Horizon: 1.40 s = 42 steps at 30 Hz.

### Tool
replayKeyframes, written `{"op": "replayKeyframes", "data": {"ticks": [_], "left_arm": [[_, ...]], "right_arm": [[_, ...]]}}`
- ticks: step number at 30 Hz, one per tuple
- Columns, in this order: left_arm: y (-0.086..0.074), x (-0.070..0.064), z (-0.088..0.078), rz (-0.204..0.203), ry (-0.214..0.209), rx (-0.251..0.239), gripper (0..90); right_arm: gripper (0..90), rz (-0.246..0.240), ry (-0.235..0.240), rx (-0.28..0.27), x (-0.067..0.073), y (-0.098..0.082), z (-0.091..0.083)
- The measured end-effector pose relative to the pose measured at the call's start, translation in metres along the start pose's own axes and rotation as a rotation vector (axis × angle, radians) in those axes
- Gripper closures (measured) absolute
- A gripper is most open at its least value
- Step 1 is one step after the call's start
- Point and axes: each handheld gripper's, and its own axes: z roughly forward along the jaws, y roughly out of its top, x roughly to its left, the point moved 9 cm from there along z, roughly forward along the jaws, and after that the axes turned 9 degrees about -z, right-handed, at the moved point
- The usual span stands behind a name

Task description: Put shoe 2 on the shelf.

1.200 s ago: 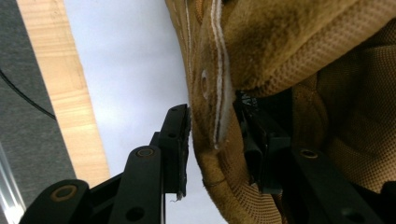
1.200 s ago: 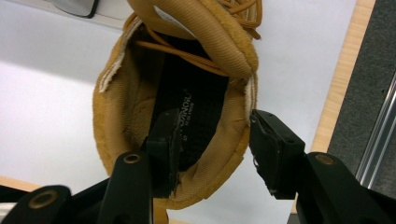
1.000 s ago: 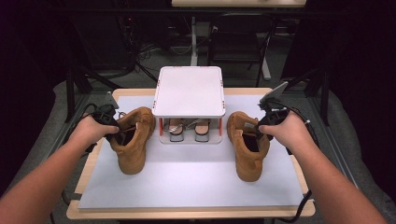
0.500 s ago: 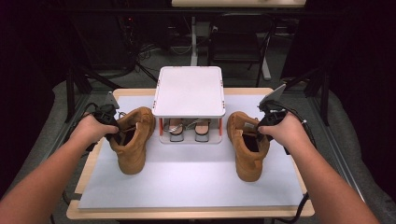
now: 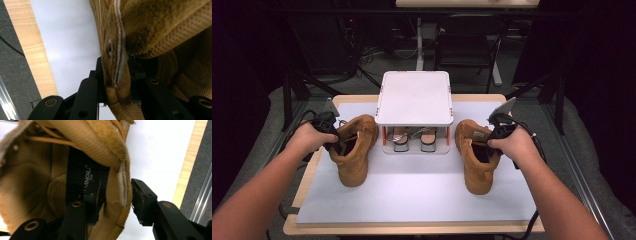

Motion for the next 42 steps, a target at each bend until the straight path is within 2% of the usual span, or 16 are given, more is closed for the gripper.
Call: {"op": "replayKeyframes", "data": {"ticks": [5, 10, 17, 22, 25, 27, 31, 32, 33, 38, 39, 40, 42], "left_arm": [[0.000, 0.000, 0.000, 0.004, 0.000, 0.006, 74.8], [0.000, 0.000, 0.000, 0.006, 0.000, 0.006, 74.7], [0.001, 0.000, 0.000, 0.005, -0.005, 0.014, 74.6], [0.001, 0.000, 0.000, 0.009, -0.005, 0.016, 74.3], [0.001, 0.000, 0.000, 0.010, -0.009, 0.020, 74.4], [0.001, 0.000, 0.000, 0.013, -0.010, 0.026, 74.2], [0.001, 0.000, 0.000, 0.007, -0.016, 0.034, 74.2], [0.001, 0.000, 0.000, 0.007, -0.017, 0.037, 74.2], [0.001, 0.000, 0.000, 0.004, -0.019, 0.039, 74.1], [0.002, 0.000, 0.001, 0.007, -0.024, 0.037, 74.1], [0.002, 0.000, 0.001, 0.008, -0.024, 0.038, 74.1], [0.002, 0.000, 0.001, 0.009, -0.026, 0.038, 74.1], [0.002, 0.000, 0.001, 0.010, -0.027, 0.039, 74.1]], "right_arm": [[62.3, 0.014, 0.002, 0.006, 0.000, 0.000, 0.005], [63.2, 0.002, 0.006, 0.037, -0.001, -0.003, 0.007], [64.3, 0.011, 0.009, 0.052, -0.001, -0.004, 0.009], [65.0, 0.029, 0.017, 0.056, -0.001, -0.005, 0.011], [67.9, 0.040, 0.034, 0.070, 0.000, -0.006, 0.013], [70.1, 0.060, 0.046, 0.059, 0.002, -0.005, 0.016], [73.0, 0.055, 0.050, 0.085, 0.004, -0.004, 0.016], [73.2, 0.032, 0.051, 0.119, 0.002, -0.006, 0.014], [73.1, 0.055, 0.052, 0.096, 0.004, -0.004, 0.016], [72.8, 0.050, 0.060, 0.129, 0.004, -0.005, 0.015], [72.6, 0.061, 0.059, 0.117, 0.005, -0.004, 0.017], [72.5, 0.053, 0.059, 0.134, 0.004, -0.005, 0.016], [72.5, 0.063, 0.062, 0.126, 0.005, -0.005, 0.017]]}}
